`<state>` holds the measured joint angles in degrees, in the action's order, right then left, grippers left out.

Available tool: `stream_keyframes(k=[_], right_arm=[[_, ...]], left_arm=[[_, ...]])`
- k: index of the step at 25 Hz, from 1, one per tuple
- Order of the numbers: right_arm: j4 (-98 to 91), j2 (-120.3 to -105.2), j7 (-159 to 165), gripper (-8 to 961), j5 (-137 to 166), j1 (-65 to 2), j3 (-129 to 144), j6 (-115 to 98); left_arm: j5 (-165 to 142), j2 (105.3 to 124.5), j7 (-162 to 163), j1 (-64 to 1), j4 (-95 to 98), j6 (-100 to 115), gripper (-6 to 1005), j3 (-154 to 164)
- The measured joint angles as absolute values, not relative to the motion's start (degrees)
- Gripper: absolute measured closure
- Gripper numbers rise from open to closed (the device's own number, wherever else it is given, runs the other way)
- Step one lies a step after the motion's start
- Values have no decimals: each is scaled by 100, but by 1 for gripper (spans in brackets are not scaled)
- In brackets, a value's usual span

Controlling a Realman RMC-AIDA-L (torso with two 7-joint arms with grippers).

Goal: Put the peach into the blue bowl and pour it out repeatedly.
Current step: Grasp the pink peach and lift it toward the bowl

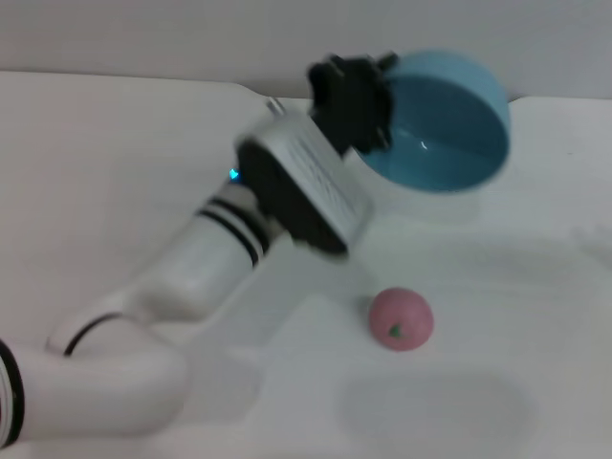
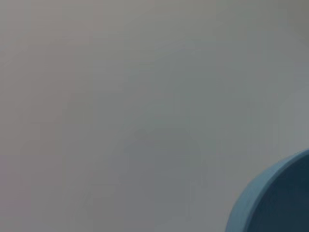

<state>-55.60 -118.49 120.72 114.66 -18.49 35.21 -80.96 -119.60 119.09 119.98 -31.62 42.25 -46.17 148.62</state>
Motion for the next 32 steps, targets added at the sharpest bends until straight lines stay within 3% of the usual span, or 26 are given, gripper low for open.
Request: stream_keyframes(k=[8, 13, 20, 32], right_arm=[[-4901, -11879, 11411, 442, 11454, -2293, 3562, -8100], [-4112, -11873, 10598, 442, 11466, -2785, 3865, -8020], [-3983, -11864, 10510, 442, 11504, -3135, 4824, -7668], [-3928, -11872, 11159, 442, 12294, -3687, 6436, -7137]], left_arm=[[-11121, 11852, 12403, -2865, 5208, -2550, 1000, 12826], [-11092, 11808, 12433, -2663, 5933, 1080, 999, 10359], [-12536, 11733, 14077, -3207, 5968, 5541, 999, 7564], [-14286, 11757, 15680, -3668, 6283, 7396, 1000, 7379]])
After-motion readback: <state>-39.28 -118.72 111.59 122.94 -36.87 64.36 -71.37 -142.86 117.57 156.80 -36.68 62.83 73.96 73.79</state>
